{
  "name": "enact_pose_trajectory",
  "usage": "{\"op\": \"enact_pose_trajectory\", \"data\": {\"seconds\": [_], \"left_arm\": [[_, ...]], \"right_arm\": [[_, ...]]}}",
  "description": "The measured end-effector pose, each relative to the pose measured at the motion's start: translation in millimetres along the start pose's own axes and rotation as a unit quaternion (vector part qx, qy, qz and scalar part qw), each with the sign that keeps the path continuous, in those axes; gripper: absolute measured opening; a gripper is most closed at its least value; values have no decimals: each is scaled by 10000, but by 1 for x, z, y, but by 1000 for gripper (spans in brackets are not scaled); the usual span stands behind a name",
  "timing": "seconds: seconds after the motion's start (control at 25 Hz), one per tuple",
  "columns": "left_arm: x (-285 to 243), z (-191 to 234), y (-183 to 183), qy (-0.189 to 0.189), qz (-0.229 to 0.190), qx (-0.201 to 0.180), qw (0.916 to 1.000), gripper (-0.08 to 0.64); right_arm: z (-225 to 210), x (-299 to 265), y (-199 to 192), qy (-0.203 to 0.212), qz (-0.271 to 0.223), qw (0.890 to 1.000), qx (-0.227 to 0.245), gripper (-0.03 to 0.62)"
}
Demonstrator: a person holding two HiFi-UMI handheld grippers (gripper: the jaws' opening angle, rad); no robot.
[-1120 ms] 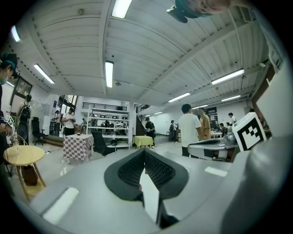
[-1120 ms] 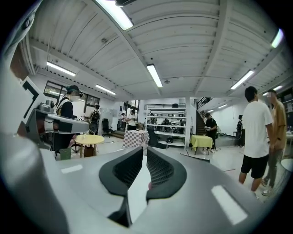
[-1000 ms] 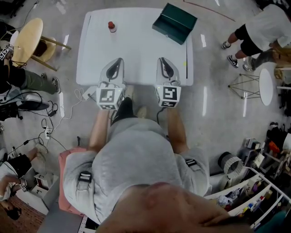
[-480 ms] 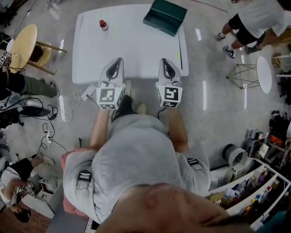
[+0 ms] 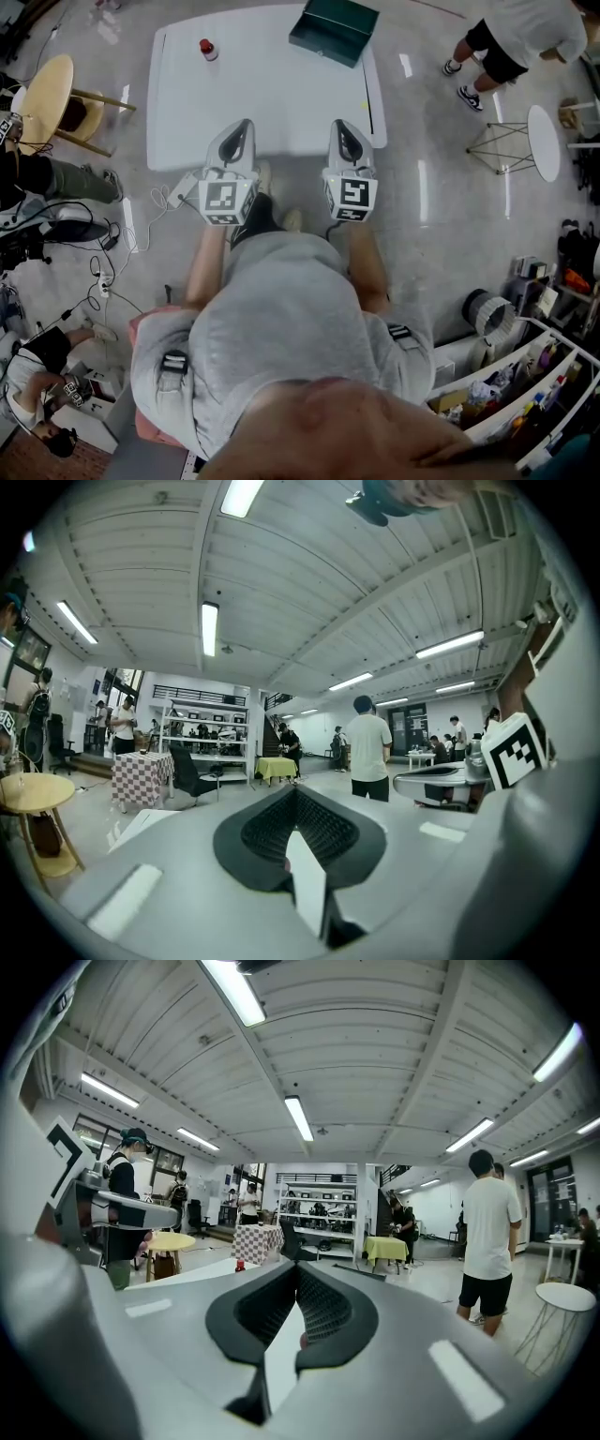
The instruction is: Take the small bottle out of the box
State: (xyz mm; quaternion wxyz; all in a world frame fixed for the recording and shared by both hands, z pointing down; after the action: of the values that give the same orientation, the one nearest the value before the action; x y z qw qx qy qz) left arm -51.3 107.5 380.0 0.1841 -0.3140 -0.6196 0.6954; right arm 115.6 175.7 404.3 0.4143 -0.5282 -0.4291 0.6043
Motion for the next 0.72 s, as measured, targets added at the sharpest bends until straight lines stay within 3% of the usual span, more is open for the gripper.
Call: {"op": "enact_pose_trajectory", "data": {"seconds": [0.72], "left_arm": [[0, -3, 1, -4, 29, -21, 10000, 11]], "right_arm": [[-3, 1, 3, 10, -39, 10000, -28, 3]]}}
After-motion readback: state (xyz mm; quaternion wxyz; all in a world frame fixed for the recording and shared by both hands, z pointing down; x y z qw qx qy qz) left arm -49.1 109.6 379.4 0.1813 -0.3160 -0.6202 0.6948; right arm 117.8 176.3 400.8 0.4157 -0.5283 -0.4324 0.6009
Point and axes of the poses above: the fingertips, and each gripper's own axes: x backward along the fingers, z to its left, y out of its top, the point moved 1 cm from there along x, backward along the fingers, and after that the axes turned 7 degrees about z, right-handed, at the moved point
